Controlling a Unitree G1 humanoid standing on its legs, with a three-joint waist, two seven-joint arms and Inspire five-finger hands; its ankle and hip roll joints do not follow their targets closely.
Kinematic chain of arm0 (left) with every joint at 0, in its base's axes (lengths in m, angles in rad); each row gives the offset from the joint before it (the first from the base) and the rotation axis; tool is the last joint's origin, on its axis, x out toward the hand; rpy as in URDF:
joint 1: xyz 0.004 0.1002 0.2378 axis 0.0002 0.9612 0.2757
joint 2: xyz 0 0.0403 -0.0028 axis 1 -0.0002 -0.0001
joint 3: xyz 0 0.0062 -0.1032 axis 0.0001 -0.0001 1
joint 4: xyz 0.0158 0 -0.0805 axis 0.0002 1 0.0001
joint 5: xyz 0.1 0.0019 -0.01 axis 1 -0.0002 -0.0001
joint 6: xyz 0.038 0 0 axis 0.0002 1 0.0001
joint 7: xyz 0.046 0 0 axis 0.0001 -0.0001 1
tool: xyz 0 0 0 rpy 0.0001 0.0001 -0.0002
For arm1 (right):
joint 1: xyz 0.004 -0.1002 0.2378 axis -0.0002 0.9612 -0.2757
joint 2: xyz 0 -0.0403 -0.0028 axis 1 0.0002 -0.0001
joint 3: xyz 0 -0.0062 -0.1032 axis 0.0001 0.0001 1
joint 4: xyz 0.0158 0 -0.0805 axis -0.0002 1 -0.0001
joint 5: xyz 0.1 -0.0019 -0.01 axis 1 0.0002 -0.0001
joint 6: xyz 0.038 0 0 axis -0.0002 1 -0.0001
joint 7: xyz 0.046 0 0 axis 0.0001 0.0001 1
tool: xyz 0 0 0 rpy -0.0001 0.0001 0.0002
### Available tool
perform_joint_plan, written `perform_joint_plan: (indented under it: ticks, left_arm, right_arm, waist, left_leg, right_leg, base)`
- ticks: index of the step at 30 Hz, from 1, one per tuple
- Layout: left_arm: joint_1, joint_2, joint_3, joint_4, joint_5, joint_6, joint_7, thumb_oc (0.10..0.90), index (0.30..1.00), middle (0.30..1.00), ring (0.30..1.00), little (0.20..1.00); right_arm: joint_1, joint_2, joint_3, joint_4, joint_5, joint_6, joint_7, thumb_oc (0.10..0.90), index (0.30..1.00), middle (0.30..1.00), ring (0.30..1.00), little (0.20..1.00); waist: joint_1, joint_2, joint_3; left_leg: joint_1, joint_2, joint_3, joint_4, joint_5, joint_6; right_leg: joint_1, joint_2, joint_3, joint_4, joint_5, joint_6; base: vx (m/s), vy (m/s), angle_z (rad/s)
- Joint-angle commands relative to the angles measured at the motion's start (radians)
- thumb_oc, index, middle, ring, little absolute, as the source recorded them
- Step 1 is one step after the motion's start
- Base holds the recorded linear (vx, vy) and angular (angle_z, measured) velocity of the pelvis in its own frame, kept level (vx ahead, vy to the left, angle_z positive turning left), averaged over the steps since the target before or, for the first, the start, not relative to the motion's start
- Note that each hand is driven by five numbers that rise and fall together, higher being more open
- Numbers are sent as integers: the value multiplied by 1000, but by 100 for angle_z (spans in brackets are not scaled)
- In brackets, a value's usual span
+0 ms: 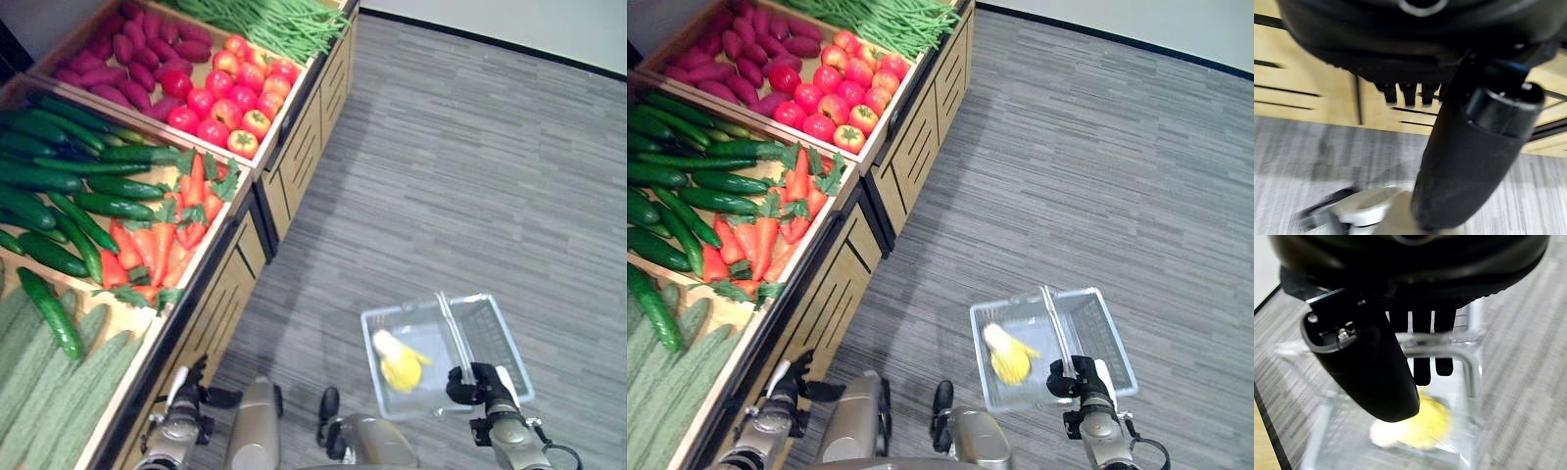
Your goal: Get the vegetables into the basket
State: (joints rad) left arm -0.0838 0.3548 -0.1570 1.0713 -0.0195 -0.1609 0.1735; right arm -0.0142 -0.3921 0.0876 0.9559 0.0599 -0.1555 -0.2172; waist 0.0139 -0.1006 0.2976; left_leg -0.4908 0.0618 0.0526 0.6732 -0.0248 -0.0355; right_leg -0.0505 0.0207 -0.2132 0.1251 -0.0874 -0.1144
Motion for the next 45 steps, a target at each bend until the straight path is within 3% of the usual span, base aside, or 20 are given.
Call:
perform_joint_plan:
  ticks: [1,2,4,5,8,13,24,27,29,30,31,32,33,34,35,37,39,41,45]
  left_arm:
    - [46,-33,-27,9,17,-11,19,900,1000,1000,1000,1000]
    - [49,-32,-25,16,25,-10,22,900,1000,1000,1000,1000]
    - [52,-31,-25,26,33,-8,22,900,1000,1000,1000,1000]
    - [67,-30,-16,49,56,-2,18,900,1000,1000,1000,1000]
    - [71,-27,-20,56,76,-3,15,900,1000,1000,1000,1000]
    - [61,-14,-38,41,102,-9,18,900,1000,1000,1000,1000]
    - [50,-9,-61,41,126,-8,19,900,1000,1000,1000,1000]
    - [68,-2,-66,20,141,-2,11,900,1000,1000,1000,1000]
    - [66,-2,-69,18,138,-2,12,900,1000,1000,1000,1000]
    - [54,-5,-73,20,130,-2,16,900,1000,1000,1000,1000]
    - [54,-5,-73,20,130,-3,16,900,1000,1000,1000,1000]
    - [44,-7,-63,32,116,-5,22,900,1000,1000,1000,1000]
    - [44,-8,-63,32,116,-5,22,900,1000,1000,1000,1000]
    - [37,-12,-58,46,105,-9,22,900,1000,1000,1000,1000]
    - [37,-11,-57,46,105,-9,22,900,1000,1000,1000,1000]
    - [32,-11,-50,56,98,-13,20,900,1000,1000,1000,1000]
    - [35,-16,-51,63,96,-11,15,900,1000,1000,1000,1000]
    - [54,-25,-34,69,89,-12,23,900,1000,1000,1000,1000]
    - [73,-29,-26,57,60,-11,21,900,1000,1000,1000,1000]
  right_arm:
    - [32,-102,-38,-82,46,-87,-49,400,300,300,300,300]
    - [28,-102,-34,-76,40,-88,-47,400,300,300,300,300]
    - [28,-99,-32,-72,36,-88,-45,400,300,300,300,300]
    - [50,-85,-39,-83,26,-88,-40,400,300,300,300,300]
    - [49,-82,-41,-76,20,-86,-38,400,300,300,300,300]
    - [34,-66,-14,-84,-7,-79,-29,400,300,300,300,300]
    - [14,-56,-5,-70,-19,-71,-28,400,300,300,300,300]
    - [-14,-54,14,-74,-36,-68,-26,400,300,300,300,300]
    - [-16,-54,17,-87,-36,-70,-27,400,300,300,300,300]
    - [-30,-54,20,-81,-40,-65,-35,400,300,300,300,300]
    - [-31,-54,21,-81,-40,-65,-35,400,300,300,300,300]
    - [-35,-49,25,-75,-40,-61,-36,400,300,300,300,300]
    - [-36,-50,25,-74,-40,-61,-36,400,300,300,300,300]
    - [-38,-54,21,-70,-32,-60,-38,400,300,300,300,300]
    - [-38,-53,22,-70,-32,-60,-38,400,300,300,300,300]
    - [-25,-56,14,-82,-28,-59,-35,400,300,300,300,300]
    - [-11,-59,10,-79,-35,-56,-30,400,300,300,300,300]
    - [-13,-70,15,-75,-48,-59,-25,400,300,300,300,300]
    - [-22,-103,6,-54,-29,-70,-33,400,300,300,300,300]
  waist:
    - [21,51,2]
    - [32,59,-7]
    - [35,58,-9]
    - [26,58,-31]
    - [26,54,-41]
    - [21,35,-65]
    - [23,14,-79]
    - [32,37,-49]
    - [25,48,-33]
    - [18,63,-16]
    - [15,62,-13]
    - [11,56,-18]
    - [8,57,-15]
    - [-16,44,-14]
    - [-17,44,-14]
    - [-25,31,-24]
    - [-15,20,-38]
    - [2,10,-53]
    - [16,31,-62]
  left_leg:
    - [178,15,-39,-480,148,-41]
    - [169,20,-66,-550,190,-46]
    - [182,25,-63,-577,207,-51]
    - [231,33,-20,-635,200,-42]
    - [261,18,-14,-655,198,-27]
    - [309,-11,38,-649,151,7]
    - [308,-46,62,-581,64,38]
    - [365,-47,75,-590,41,76]
    - [379,-43,67,-591,40,79]
    - [410,-44,53,-594,33,80]
    - [412,-45,50,-594,32,80]
    - [432,-46,37,-598,18,62]
    - [435,-45,33,-597,17,61]
    - [456,-53,-26,-595,-8,33]
    - [455,-54,-27,-595,-6,33]
    - [478,-49,-64,-599,-25,14]
    - [476,-47,-106,-579,-42,1]
    - [474,-31,-140,-578,-41,-14]
    - [450,22,-231,-595,3,-43]
  right_leg:
    - [-36,-57,101,55,34,169]
    - [-14,-45,110,44,29,173]
    - [7,-45,121,39,21,176]
    - [9,-42,118,51,4,184]
    - [8,-48,133,64,2,190]
    - [6,-87,169,56,26,223]
    - [7,-124,176,72,78,263]
    - [-118,-138,173,375,261,313]
    - [-152,-126,186,438,266,310]
    - [-212,-144,174,430,257,287]
    - [-209,-146,172,433,253,287]
    - [-221,-200,155,295,238,280]
    - [-215,-200,151,293,236,280]
    - [-225,-216,239,44,266,292]
    - [-224,-216,238,39,269,292]
    - [-215,-218,312,-50,292,317]
    - [-195,-213,302,-63,269,319]
    - [-170,-199,238,-56,254,308]
    - [-142,-148,175,-20,173,258]
  base:
    - [418,202,-39]
    - [249,111,-60]
    - [240,101,-82]
    - [264,128,-87]
    - [214,185,-60]
    - [147,149,-21]
    - [69,71,-5]
    - [5,116,-16]
    - [53,76,-28]
    - [105,71,-8]
    - [242,-66,25]
    - [157,-108,28]
    - [383,-341,39]
    - [231,-235,31]
    - [327,-295,40]
    - [263,-237,81]
    - [224,-271,105]
    - [230,-409,134]
    - [136,-309,87]
